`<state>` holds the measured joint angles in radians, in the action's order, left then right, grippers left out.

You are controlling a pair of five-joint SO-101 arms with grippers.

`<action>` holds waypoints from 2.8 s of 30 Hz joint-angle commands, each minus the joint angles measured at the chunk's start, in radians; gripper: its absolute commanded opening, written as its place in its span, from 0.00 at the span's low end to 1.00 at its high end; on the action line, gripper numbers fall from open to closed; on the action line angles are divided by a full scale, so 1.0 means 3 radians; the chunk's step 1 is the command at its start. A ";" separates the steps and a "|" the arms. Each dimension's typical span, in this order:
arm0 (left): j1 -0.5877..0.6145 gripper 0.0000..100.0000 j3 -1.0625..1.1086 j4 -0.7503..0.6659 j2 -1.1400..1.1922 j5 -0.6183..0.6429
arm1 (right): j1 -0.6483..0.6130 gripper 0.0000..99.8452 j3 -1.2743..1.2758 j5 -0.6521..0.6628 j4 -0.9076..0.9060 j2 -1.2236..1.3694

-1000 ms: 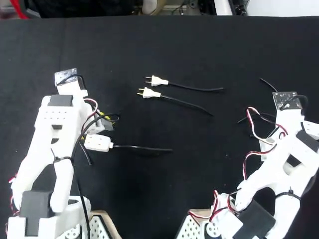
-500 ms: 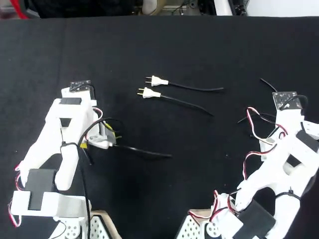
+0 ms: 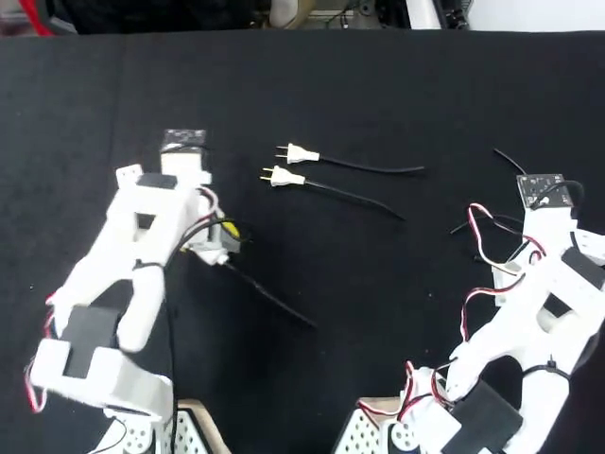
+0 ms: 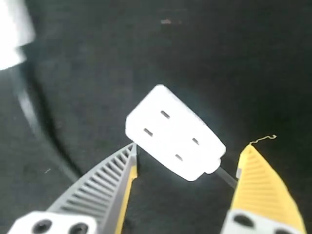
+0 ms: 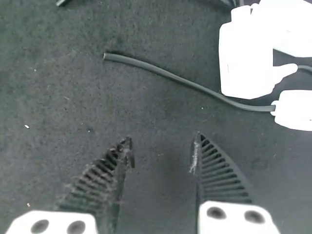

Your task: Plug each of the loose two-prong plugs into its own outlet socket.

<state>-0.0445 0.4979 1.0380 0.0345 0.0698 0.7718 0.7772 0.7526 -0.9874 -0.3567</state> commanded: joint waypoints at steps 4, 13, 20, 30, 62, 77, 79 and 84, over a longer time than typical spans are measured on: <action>-0.0095 0.32 -0.0816 0.0061 0.0793 -0.0036 | -0.0041 0.19 -0.0013 0.0020 0.0046 -0.0074; -0.0069 0.21 -0.1895 0.0629 0.1406 -0.0205 | -0.0061 0.19 -0.0013 0.0026 0.0051 -0.0074; -0.0146 0.04 -0.1967 0.0880 0.1432 -0.0522 | -0.0046 0.19 -0.0013 0.0026 0.0051 -0.0074; -0.0601 0.03 -0.1834 0.1263 0.1396 -0.1442 | -0.0056 0.19 -0.0013 0.0026 0.0051 -0.0079; -0.1348 0.26 0.0754 0.0107 -0.1069 -0.2199 | 0.0000 0.19 -0.0028 -0.0225 0.0031 -0.0100; 0.0657 0.26 0.1527 0.0102 -0.3370 -0.0977 | -0.1161 0.19 -0.0330 -0.1851 0.0031 -0.0074; 0.0990 0.26 0.1701 0.0102 -0.3601 -0.0926 | -0.1504 0.19 -0.0422 -0.2123 0.0031 -0.0074; 0.1445 0.26 0.2263 0.0102 -0.4138 -0.0941 | -0.2348 0.19 -0.0724 -0.2808 0.0072 -0.0028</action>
<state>0.2931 1.0825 1.0810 -1.0856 -0.2217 0.2025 0.6513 0.0146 -0.9874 -0.3567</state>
